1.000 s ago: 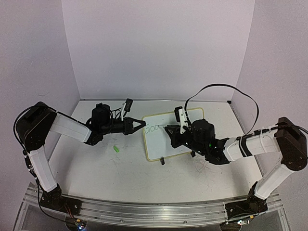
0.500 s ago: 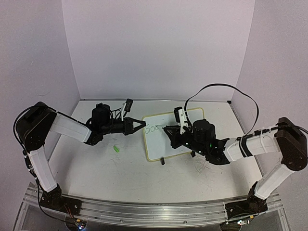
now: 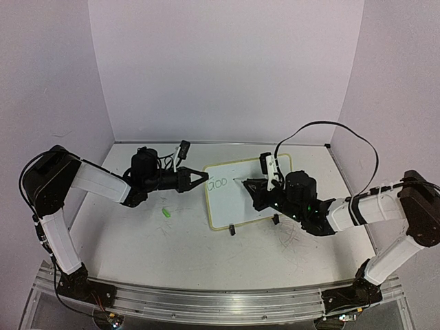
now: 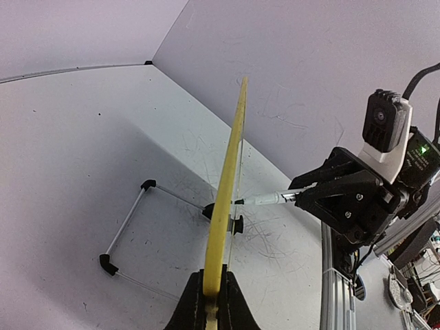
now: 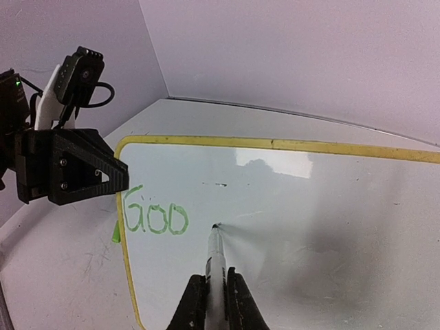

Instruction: Write a sentence on the whiteboard

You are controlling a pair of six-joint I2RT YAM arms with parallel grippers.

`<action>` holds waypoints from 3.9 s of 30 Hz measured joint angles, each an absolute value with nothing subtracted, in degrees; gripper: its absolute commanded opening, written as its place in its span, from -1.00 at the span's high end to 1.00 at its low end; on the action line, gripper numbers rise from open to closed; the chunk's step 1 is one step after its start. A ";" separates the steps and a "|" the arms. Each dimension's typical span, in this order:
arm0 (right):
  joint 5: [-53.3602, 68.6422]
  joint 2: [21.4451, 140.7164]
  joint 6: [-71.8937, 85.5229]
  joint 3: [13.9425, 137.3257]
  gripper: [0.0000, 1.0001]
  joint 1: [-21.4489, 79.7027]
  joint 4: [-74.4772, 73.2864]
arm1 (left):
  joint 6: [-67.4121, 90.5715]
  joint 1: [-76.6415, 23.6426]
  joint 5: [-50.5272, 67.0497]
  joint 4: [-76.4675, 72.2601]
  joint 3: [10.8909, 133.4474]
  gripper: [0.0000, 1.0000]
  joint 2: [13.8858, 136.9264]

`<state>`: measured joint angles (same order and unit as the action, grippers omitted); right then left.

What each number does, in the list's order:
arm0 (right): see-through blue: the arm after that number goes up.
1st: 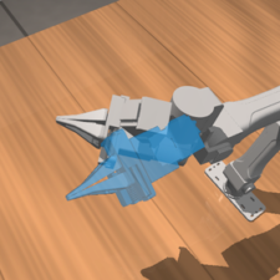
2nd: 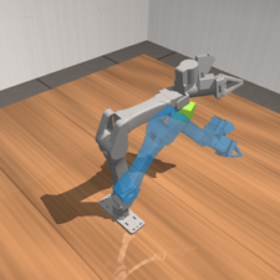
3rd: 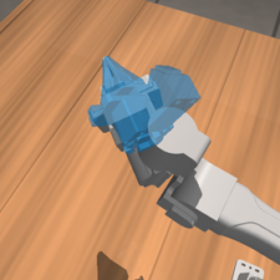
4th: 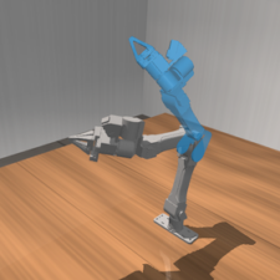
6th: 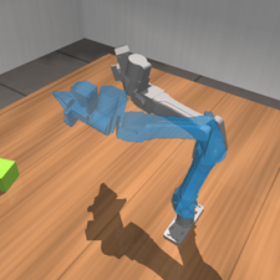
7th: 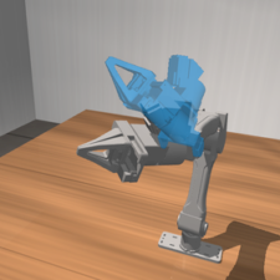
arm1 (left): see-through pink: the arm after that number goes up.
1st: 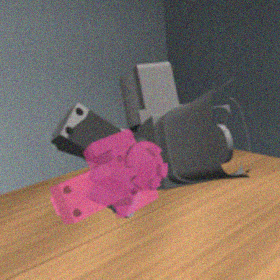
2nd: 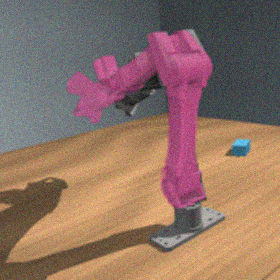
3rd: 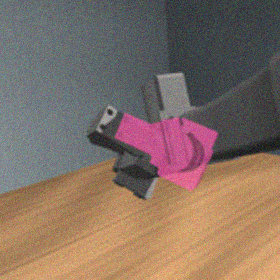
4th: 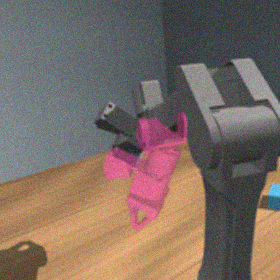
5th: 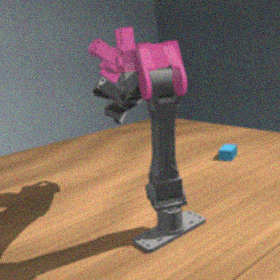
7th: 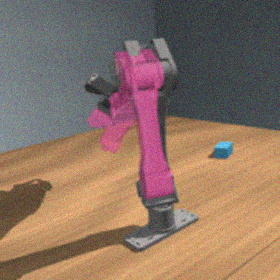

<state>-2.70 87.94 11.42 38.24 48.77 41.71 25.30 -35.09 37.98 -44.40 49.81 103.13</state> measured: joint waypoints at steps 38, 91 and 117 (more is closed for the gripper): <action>-3.36 90.65 12.08 40.60 1.00 50.79 40.84 | 25.28 -35.09 37.95 -43.94 49.91 1.00 103.13; -8.16 89.34 11.57 39.81 1.00 51.20 39.44 | 25.19 -35.09 37.89 -43.53 49.91 1.00 103.11; -9.37 90.11 10.30 43.64 1.00 50.54 39.79 | 25.02 -35.08 37.91 -43.48 49.91 1.00 103.11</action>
